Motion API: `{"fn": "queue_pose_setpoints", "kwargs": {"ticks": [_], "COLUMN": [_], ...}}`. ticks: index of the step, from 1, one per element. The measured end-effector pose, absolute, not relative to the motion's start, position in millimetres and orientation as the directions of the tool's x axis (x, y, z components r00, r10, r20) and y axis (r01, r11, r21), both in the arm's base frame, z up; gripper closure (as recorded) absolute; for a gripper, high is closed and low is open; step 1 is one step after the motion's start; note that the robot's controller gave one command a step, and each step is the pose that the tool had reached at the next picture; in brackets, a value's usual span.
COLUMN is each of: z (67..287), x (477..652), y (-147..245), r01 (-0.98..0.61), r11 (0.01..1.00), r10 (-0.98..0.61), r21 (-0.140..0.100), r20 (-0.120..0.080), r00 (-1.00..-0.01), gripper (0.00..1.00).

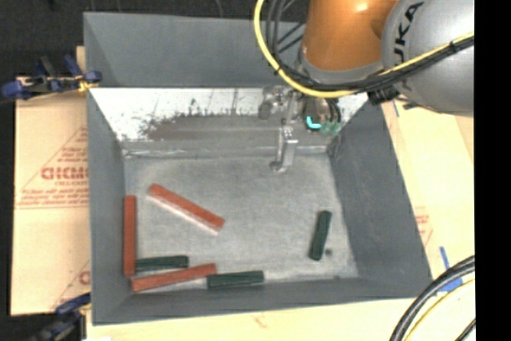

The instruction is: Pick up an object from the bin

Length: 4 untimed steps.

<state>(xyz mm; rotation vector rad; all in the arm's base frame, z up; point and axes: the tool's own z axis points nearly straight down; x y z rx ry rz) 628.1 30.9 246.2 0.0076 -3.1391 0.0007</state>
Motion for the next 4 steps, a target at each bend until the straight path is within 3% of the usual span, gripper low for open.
{"fn": "queue_pose_setpoints", "kwargs": {"ticks": [1,2,3,4], "z": [250.8,188.7,160.7,143.4], "x": [629.5,633.0,631.0,612.5], "y": [30.8,68.0,123.3,148.1], "r01": [-0.004,0.026,0.023,0.061], "r11": [1.0,1.0,1.0,0.998], "r10": [-0.004,0.026,0.023,0.061], "r21": [0.0,0.002,0.004,0.002], "r20": [-0.005,-0.01,-0.004,-0.004], "r00": [-1.0,-1.0,-1.0,-0.998], "gripper": [0.0,0.0,0.0,0.0]}}
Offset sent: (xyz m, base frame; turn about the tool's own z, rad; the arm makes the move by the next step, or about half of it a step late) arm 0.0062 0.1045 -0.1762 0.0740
